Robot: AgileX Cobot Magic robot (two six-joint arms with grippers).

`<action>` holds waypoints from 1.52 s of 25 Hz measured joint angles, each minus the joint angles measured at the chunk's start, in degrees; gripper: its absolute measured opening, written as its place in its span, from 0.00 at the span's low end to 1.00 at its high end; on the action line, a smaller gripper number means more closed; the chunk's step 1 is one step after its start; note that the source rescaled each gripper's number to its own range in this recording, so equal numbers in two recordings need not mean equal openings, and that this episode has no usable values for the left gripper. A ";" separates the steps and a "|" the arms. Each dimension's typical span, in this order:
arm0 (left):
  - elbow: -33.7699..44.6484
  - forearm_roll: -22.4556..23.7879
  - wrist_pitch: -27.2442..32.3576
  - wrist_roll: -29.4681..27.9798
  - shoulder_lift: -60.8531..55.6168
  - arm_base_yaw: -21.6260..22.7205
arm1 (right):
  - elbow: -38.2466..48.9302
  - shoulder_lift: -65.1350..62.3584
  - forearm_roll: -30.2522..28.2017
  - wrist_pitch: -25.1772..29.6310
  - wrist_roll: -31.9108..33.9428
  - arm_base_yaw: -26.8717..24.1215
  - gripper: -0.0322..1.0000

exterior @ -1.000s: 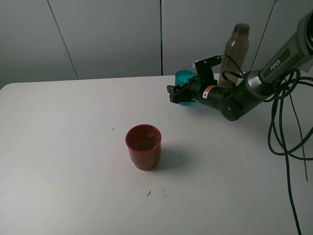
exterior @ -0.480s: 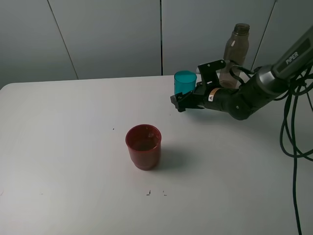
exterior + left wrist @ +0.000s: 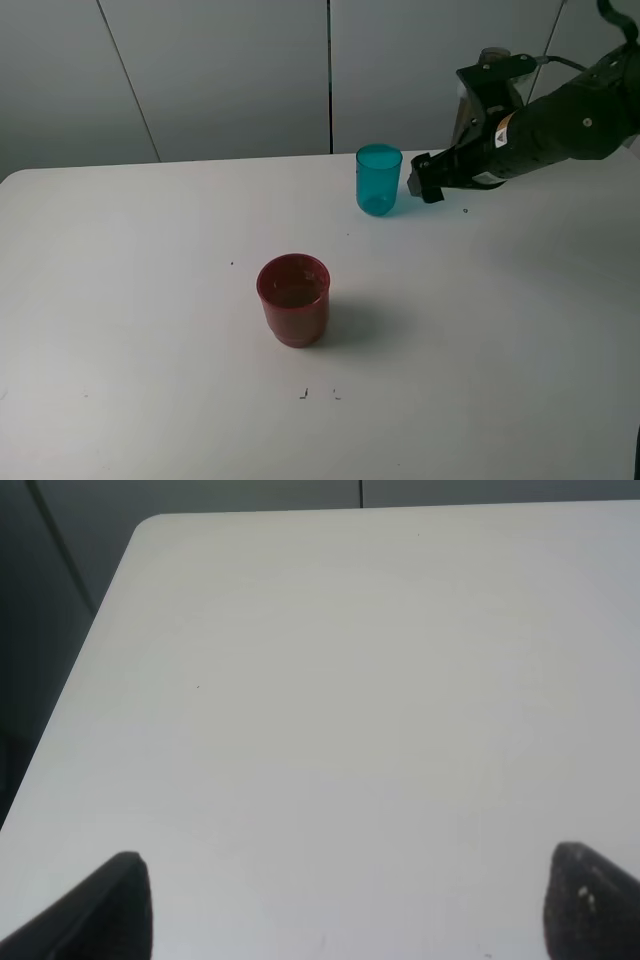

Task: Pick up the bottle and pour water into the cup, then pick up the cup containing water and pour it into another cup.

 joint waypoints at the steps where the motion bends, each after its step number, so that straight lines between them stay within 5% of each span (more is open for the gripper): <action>1: 0.00 0.00 0.00 0.00 0.00 0.00 | 0.00 -3.40 0.00 3.46 0.00 0.00 1.00; 8: 0.00 0.00 0.00 0.00 0.00 0.00 | 0.00 -25.18 1.82 30.26 -3.13 0.00 1.00; 17: 0.00 0.00 0.00 0.00 0.00 0.00 | 1.14 -46.42 12.35 53.38 -11.94 0.00 1.00; 26: 0.00 0.00 0.00 0.13 0.00 0.00 | 11.29 -71.09 15.38 59.24 -13.84 0.00 1.00; 38: 0.00 0.00 0.00 0.13 0.00 0.00 | 18.80 -95.38 16.29 59.67 -13.93 0.00 1.00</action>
